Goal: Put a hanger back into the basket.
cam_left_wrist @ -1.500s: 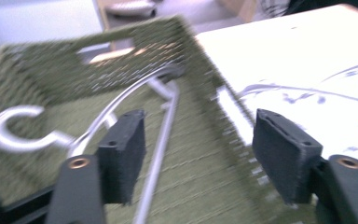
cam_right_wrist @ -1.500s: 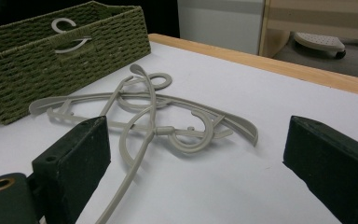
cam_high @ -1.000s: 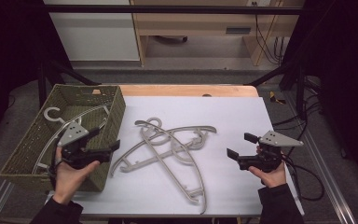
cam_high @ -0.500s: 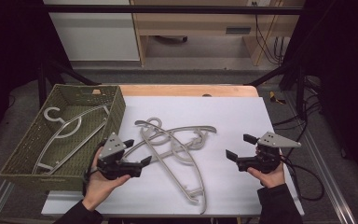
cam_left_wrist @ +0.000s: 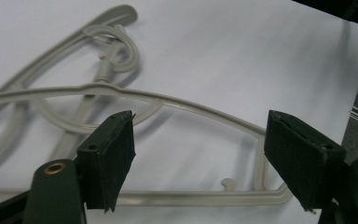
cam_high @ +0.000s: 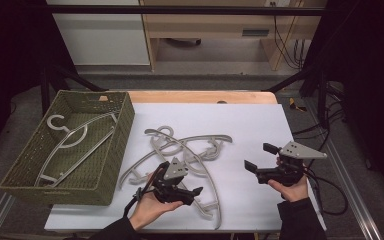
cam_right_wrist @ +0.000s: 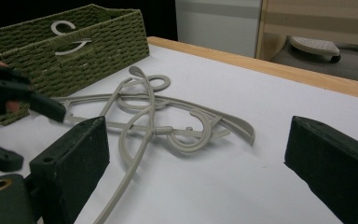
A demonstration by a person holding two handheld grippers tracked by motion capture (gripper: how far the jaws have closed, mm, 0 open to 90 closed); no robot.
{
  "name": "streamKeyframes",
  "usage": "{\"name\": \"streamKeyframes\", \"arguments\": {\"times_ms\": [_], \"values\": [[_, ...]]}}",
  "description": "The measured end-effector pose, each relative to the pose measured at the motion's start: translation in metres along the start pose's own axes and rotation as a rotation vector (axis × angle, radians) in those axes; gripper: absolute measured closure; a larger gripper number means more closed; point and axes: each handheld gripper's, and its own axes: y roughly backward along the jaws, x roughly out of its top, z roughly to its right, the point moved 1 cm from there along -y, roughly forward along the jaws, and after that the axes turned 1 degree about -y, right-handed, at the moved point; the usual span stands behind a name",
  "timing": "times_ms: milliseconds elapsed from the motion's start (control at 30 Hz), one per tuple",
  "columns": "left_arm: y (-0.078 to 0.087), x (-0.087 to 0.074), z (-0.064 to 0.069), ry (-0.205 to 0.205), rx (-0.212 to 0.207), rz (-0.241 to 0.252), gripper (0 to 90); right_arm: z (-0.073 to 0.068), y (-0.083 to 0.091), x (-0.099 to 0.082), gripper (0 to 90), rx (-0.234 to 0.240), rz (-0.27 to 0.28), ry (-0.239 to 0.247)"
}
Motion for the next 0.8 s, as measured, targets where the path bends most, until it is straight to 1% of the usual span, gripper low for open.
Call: {"name": "streamKeyframes", "arguments": {"times_ms": [67, 167, 233, 267, 333, 400, 433, 467, 567, 633, 667, 700, 800], "values": [[-0.009, 0.000, 0.004, 0.005, -0.007, -0.019, 25.7, 0.000, 0.000, 0.000, 6.7, 0.000, 0.001, -0.002], [-0.022, 0.000, 0.007, 0.040, -0.022, -0.047, 27.9, 0.000, 0.000, 0.000, 6.7, -0.002, 0.003, 0.001], [-0.029, 0.000, 0.009, 0.049, -0.031, -0.057, 28.6, 0.000, 0.000, 0.000, 6.7, -0.001, -0.002, -0.001], [-0.033, -0.001, 0.011, 0.054, -0.029, -0.062, 28.9, 0.000, 0.000, 0.000, 6.7, -0.002, -0.003, -0.001], [-0.042, -0.002, 0.014, 0.043, -0.025, -0.087, 29.1, 0.000, 0.000, 0.000, 6.7, -0.003, -0.004, 0.002], [-0.050, -0.004, 0.018, 0.047, -0.024, -0.093, 28.6, 0.000, 0.000, 0.000, 6.7, -0.003, -0.003, 0.001], [-0.055, -0.004, 0.021, 0.056, -0.016, -0.095, 28.4, 0.000, 0.000, 0.000, 6.7, -0.004, -0.002, 0.001], [-0.058, -0.004, 0.022, 0.051, -0.010, -0.102, 27.6, 0.000, 0.000, 0.000, 6.7, -0.005, 0.001, 0.000], [-0.068, -0.006, 0.024, 0.078, -0.006, -0.106, 26.9, 0.000, 0.000, 0.000, 6.7, -0.006, 0.002, 0.002], [-0.076, -0.007, 0.025, 0.096, 0.005, -0.115, 25.9, 0.000, 0.000, 0.000, 6.7, -0.007, 0.001, 0.002], [-0.077, -0.007, 0.025, 0.102, 0.002, -0.116, 25.0, 0.000, 0.000, 0.000, 6.7, -0.006, 0.002, 0.001], [-0.081, -0.007, 0.026, 0.116, 0.001, -0.118, 25.4, 0.000, 0.000, 0.000, 6.7, -0.006, 0.002, 0.002], [-0.085, -0.007, 0.028, 0.110, 0.012, -0.119, 23.8, 0.000, 0.000, 0.000, 6.6, -0.005, 0.000, 0.001]]}}
